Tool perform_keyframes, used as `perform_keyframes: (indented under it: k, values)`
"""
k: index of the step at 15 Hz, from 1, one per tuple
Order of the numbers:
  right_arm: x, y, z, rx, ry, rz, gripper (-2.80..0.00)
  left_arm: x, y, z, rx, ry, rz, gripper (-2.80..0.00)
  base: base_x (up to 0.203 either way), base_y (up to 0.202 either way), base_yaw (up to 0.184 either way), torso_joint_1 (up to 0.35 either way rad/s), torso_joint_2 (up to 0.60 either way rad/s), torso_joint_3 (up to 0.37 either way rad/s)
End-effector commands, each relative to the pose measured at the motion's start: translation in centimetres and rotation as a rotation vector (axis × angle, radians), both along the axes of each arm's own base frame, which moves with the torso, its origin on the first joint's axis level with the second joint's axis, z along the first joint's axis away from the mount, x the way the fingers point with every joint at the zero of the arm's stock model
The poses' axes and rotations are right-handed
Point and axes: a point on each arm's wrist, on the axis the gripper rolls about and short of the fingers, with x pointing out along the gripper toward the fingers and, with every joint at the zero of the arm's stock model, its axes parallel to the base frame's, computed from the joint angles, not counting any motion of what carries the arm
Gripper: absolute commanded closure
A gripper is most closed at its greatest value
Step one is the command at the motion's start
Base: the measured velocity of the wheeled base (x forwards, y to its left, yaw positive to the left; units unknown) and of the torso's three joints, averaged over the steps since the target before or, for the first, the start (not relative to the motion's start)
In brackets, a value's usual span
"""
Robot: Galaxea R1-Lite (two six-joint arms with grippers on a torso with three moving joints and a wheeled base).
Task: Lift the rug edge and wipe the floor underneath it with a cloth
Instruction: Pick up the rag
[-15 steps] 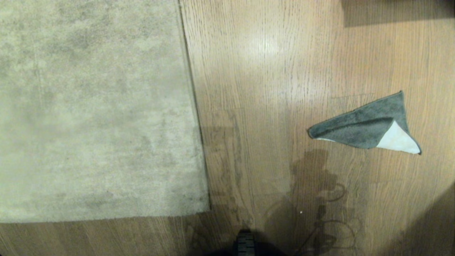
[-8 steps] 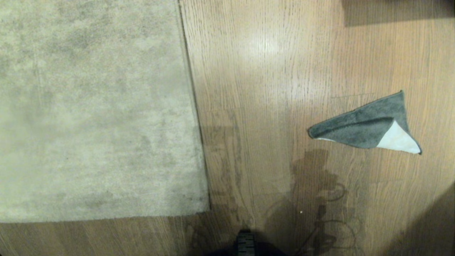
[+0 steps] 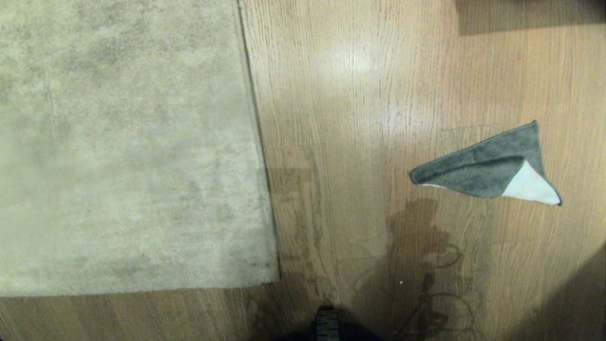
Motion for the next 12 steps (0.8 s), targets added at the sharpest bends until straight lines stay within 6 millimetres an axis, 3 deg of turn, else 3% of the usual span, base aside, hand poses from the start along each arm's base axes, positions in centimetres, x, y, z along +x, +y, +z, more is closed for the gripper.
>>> perform_keyframes:
  k: [1,12]
  values:
    - [0.0,0.0,0.0,0.001,-0.001,0.0,0.0,0.0,0.0,0.01,0.0,-0.001,-0.001,0.0,0.0,0.0,0.0,0.0,0.0,0.0]
    - [0.0,0.0,0.02,-0.004,-0.002,0.0,0.0,0.0,0.0,0.01,0.0,-0.001,-0.001,0.0,0.0,0.0,0.0,0.0,0.0,0.0]
